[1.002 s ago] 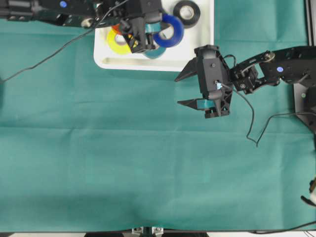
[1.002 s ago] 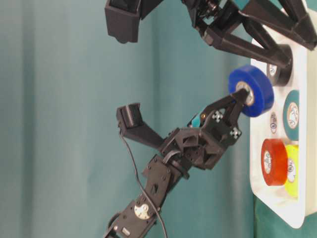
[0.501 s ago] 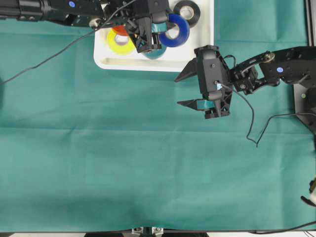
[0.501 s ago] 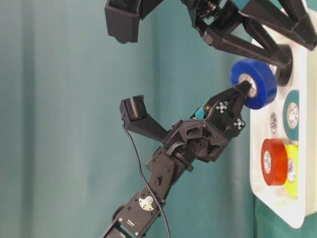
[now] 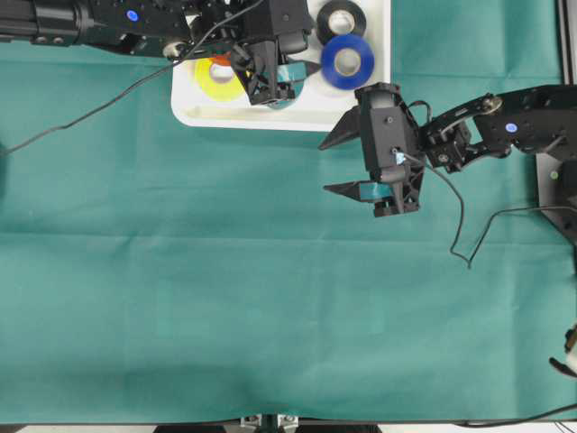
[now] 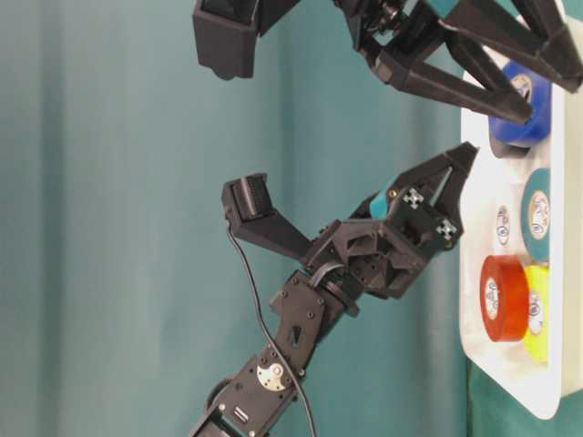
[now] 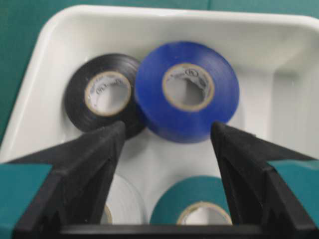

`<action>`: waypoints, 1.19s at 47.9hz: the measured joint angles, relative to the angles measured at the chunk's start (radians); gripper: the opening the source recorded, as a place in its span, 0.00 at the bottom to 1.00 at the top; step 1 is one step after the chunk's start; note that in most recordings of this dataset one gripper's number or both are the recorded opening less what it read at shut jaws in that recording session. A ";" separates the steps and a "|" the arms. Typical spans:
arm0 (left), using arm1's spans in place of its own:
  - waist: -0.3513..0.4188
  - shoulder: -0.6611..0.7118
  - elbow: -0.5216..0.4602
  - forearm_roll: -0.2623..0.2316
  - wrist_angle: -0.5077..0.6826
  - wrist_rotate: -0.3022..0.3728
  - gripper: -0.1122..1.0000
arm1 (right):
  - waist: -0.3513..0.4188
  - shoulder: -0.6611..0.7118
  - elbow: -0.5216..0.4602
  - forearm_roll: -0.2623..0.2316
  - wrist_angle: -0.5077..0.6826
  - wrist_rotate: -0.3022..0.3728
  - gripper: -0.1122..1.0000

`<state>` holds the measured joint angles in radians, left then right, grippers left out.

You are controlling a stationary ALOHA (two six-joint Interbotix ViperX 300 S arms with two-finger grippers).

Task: Put the tape alternately from left to right into the white case.
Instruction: 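Lift blue tape with left gripper and place it in the tray, then release blue tape and pull left gripper back out of the tray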

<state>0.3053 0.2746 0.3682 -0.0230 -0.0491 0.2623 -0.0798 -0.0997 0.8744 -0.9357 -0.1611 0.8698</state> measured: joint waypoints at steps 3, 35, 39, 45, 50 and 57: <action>0.000 -0.006 0.005 0.000 0.000 0.000 0.96 | 0.000 0.000 0.000 0.000 0.000 0.000 0.78; -0.063 -0.112 0.092 0.000 0.063 -0.003 0.96 | 0.000 0.000 0.000 0.000 0.000 0.000 0.78; -0.081 -0.144 0.124 0.000 0.067 -0.005 0.96 | 0.000 0.000 0.000 0.000 0.000 0.000 0.78; -0.107 -0.186 0.169 0.000 0.069 -0.006 0.96 | 0.000 0.000 0.000 0.000 0.000 0.000 0.78; -0.124 -0.213 0.204 0.000 0.069 -0.008 0.96 | 0.000 0.000 0.000 0.000 0.000 0.000 0.78; -0.161 -0.247 0.250 0.000 0.074 -0.009 0.96 | 0.002 0.000 0.000 0.000 0.000 0.000 0.78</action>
<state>0.1442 0.0276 0.6182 -0.0230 0.0245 0.2531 -0.0782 -0.0997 0.8744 -0.9357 -0.1611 0.8698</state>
